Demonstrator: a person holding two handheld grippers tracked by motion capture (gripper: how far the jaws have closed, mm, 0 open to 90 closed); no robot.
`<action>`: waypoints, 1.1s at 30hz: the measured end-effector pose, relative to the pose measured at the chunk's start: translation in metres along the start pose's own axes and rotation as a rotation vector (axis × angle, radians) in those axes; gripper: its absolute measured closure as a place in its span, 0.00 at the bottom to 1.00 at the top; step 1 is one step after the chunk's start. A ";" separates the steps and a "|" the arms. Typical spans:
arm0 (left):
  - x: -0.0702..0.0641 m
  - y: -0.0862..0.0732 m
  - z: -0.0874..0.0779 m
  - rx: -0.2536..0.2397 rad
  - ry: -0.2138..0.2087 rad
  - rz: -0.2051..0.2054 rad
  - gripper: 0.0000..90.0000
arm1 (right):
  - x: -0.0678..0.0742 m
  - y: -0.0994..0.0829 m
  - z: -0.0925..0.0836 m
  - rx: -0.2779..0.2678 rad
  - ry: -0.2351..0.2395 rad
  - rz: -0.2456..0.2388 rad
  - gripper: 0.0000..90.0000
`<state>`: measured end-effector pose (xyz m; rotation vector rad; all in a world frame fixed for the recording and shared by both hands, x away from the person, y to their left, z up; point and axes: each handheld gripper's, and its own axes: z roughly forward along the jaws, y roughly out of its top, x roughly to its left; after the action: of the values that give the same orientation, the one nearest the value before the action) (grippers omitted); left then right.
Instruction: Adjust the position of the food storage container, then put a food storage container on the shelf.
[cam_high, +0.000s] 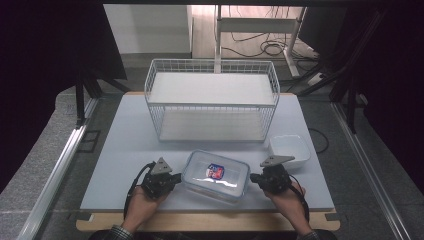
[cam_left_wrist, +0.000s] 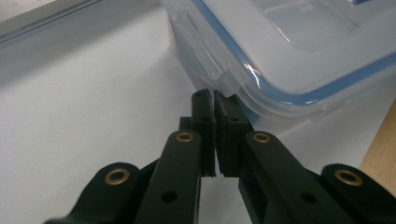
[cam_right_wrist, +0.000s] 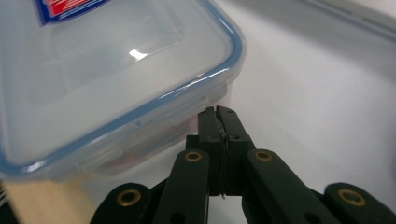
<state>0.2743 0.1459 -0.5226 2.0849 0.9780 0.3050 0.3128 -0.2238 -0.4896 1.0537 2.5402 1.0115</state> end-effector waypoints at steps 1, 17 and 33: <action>0.000 0.000 0.000 0.000 0.000 -0.002 0.97 | -0.003 0.004 0.003 -0.001 -0.002 0.001 0.99; -0.001 -0.003 -0.011 0.006 -0.014 0.009 0.92 | -0.017 0.028 0.030 -0.021 -0.041 -0.023 0.99; 0.024 -0.016 -0.032 -0.048 0.067 -0.084 0.22 | -0.023 0.016 -0.010 -0.150 -0.067 0.042 0.38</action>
<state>0.2656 0.1881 -0.5166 1.9958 1.0843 0.3537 0.3339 -0.2361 -0.4732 1.0842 2.3572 1.1377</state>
